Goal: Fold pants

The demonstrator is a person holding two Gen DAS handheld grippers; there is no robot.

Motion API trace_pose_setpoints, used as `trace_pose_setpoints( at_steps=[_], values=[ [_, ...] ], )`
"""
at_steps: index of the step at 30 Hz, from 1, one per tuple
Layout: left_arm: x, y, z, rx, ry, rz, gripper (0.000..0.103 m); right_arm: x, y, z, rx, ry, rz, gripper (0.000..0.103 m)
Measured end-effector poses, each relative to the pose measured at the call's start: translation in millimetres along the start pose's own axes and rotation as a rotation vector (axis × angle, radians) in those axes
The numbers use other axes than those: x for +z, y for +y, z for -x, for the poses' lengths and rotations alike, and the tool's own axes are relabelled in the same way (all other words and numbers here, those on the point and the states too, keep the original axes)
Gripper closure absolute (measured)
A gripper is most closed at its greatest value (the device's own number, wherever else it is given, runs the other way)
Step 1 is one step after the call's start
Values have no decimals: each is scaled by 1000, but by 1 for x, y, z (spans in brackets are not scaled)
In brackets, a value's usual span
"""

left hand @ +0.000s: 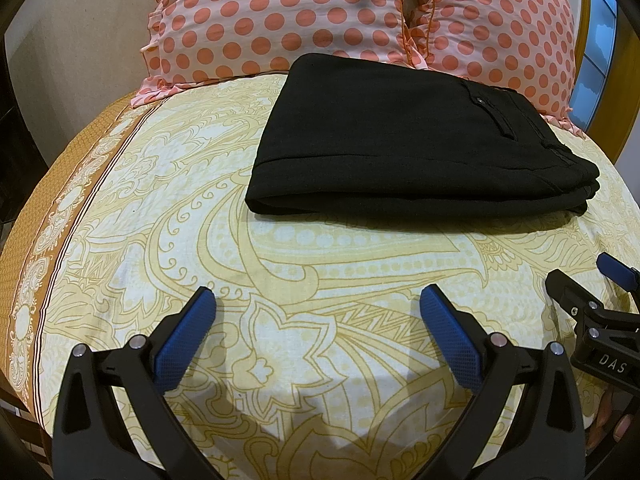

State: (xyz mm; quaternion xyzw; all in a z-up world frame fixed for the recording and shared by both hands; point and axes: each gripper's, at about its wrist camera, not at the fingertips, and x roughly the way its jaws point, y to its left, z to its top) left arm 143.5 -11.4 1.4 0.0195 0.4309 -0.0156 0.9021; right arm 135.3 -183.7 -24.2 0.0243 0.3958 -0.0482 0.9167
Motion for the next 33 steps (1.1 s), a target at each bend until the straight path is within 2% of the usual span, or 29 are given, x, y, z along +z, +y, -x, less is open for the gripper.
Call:
trace_pose_setpoints(
  at_steps=[33],
  values=[
    [2,0,0,-8,9,-9,2,0,0,0,-2,-1,-2,1]
  ],
)
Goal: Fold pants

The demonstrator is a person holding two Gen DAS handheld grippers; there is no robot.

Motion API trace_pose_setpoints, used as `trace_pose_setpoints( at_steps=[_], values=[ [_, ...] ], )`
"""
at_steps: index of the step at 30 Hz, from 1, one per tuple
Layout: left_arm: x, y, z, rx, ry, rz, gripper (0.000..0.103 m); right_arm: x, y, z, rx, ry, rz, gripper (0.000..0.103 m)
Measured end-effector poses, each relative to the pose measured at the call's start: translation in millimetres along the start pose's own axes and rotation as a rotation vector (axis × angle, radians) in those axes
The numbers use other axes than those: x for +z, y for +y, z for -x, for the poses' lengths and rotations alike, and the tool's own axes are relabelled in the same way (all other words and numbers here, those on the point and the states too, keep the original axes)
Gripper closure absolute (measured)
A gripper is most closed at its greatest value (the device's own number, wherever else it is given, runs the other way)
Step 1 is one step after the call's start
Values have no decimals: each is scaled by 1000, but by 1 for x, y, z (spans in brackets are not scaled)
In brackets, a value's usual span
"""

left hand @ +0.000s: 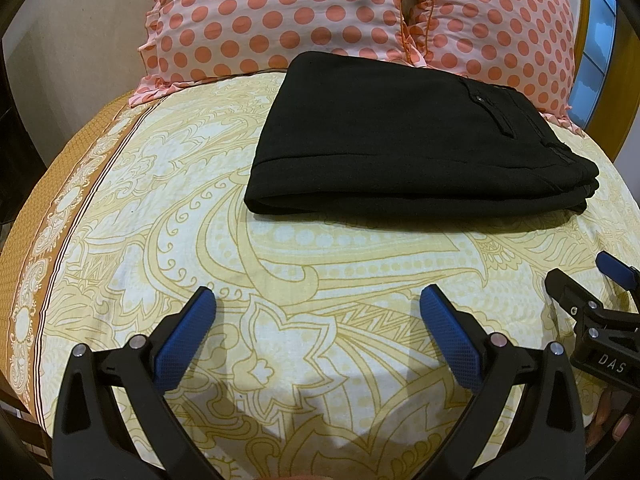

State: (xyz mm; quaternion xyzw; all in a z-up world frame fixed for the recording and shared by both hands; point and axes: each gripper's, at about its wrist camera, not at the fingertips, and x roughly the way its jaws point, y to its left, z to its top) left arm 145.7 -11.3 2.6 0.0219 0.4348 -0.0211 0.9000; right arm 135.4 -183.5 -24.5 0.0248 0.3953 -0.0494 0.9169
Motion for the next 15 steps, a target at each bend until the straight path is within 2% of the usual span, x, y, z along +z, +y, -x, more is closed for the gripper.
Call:
trace_pose_setpoints(
  at_steps=[15],
  values=[
    [-1,0,0,0,-1,0,2,0,0,0,-1,0,-1,1]
  ],
)
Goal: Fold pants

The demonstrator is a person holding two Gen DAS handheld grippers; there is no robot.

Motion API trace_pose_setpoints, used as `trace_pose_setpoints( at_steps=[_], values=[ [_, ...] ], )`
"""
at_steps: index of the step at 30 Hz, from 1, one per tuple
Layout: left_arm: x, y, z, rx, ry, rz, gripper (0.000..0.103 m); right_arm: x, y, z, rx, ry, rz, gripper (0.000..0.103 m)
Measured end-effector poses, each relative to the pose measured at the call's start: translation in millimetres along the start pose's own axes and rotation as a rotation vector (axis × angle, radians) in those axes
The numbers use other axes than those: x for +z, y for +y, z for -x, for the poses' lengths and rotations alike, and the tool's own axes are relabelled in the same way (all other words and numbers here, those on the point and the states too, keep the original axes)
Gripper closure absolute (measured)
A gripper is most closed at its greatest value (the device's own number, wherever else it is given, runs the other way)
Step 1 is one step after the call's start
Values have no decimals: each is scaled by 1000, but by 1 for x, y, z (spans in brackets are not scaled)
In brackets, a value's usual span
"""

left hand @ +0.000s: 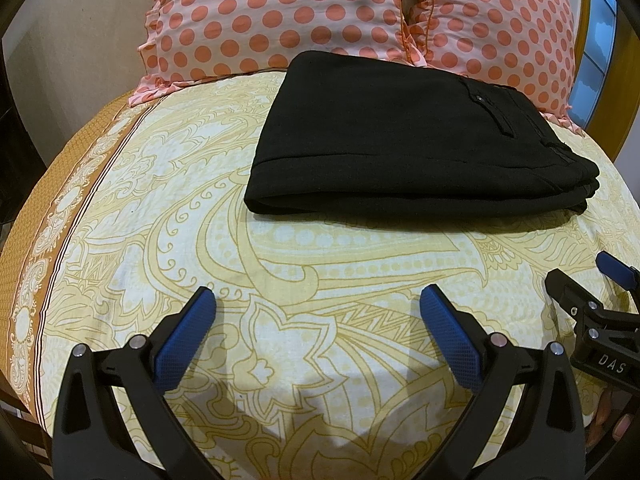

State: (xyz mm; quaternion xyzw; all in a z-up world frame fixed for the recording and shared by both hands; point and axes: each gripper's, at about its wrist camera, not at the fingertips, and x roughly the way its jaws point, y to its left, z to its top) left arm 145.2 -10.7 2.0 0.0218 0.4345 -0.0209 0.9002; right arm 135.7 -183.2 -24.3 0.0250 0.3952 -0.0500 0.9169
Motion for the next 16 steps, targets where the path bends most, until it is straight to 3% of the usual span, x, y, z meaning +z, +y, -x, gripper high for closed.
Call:
trace_pose_setpoints(
  at_steps=[16],
  values=[
    [0,0,-1,-6,-11,-10,2,0,0,0,0,0,-1,1]
  ],
)
